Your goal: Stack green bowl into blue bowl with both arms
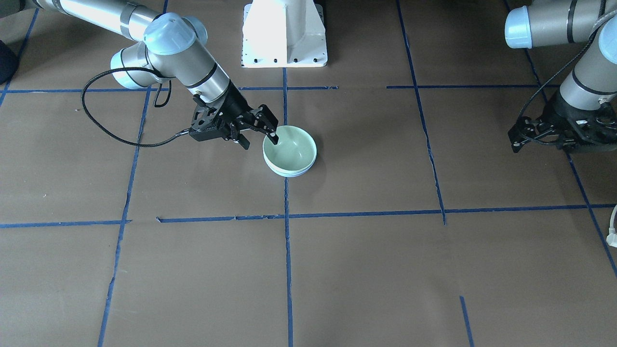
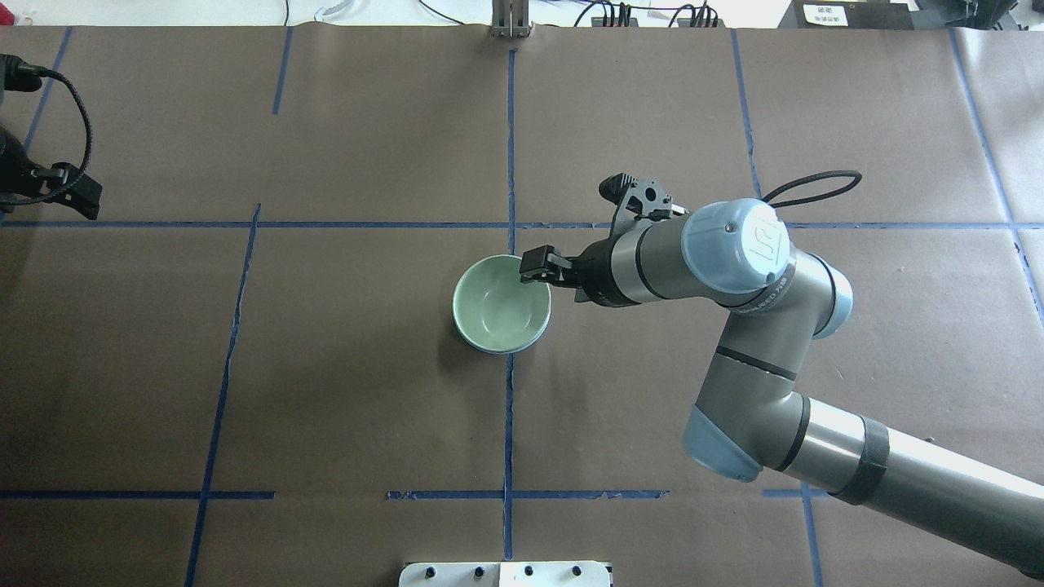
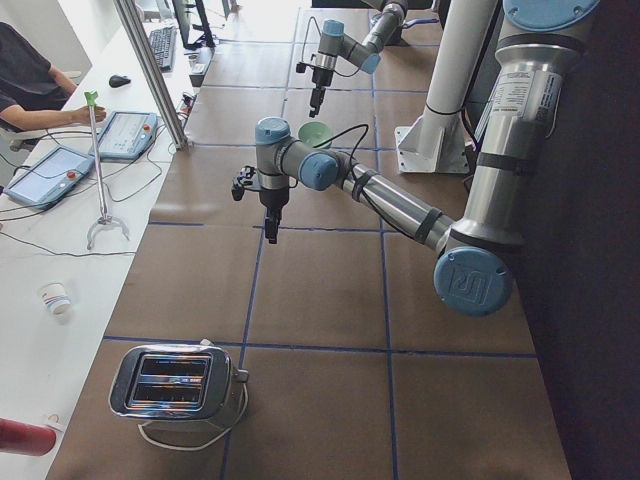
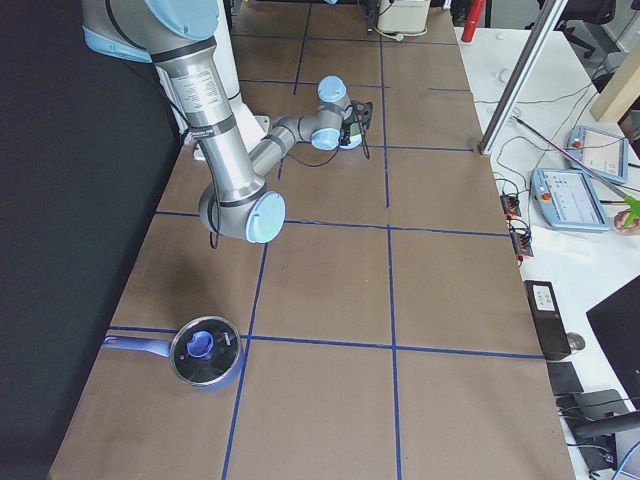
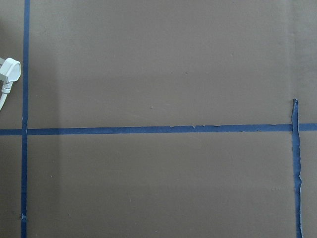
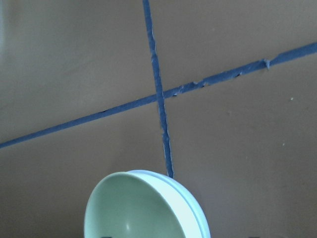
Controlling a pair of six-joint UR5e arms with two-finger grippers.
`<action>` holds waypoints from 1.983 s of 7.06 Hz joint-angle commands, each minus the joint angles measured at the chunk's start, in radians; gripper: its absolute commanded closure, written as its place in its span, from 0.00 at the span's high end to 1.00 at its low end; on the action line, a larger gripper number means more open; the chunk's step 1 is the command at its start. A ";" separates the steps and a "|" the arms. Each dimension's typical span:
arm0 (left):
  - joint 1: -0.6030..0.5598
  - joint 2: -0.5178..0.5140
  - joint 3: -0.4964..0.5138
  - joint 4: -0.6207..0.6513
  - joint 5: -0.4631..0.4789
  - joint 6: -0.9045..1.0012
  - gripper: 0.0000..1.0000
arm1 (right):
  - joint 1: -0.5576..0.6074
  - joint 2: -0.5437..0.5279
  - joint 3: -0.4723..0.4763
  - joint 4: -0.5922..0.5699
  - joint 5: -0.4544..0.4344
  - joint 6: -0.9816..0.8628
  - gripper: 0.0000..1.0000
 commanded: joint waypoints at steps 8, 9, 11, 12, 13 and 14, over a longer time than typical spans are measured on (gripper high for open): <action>-0.337 0.106 0.187 0.005 -0.206 0.545 1.00 | 0.666 -0.416 0.164 -0.562 0.430 -1.339 1.00; -0.397 0.106 0.250 0.010 -0.233 0.645 1.00 | 0.746 -0.504 0.161 -0.562 0.442 -1.409 1.00; -0.440 0.121 0.310 0.023 -0.235 0.721 1.00 | 0.760 -0.526 0.124 -0.553 0.479 -1.414 1.00; -0.442 0.167 0.315 0.016 -0.241 0.721 1.00 | 0.760 -0.528 0.118 -0.551 0.477 -1.413 1.00; -0.445 0.199 0.314 0.010 -0.247 0.722 1.00 | 0.791 -0.532 0.116 -0.557 0.480 -1.410 1.00; -0.457 0.207 0.314 0.010 -0.283 0.721 1.00 | 0.809 -0.537 0.106 -0.563 0.486 -1.411 1.00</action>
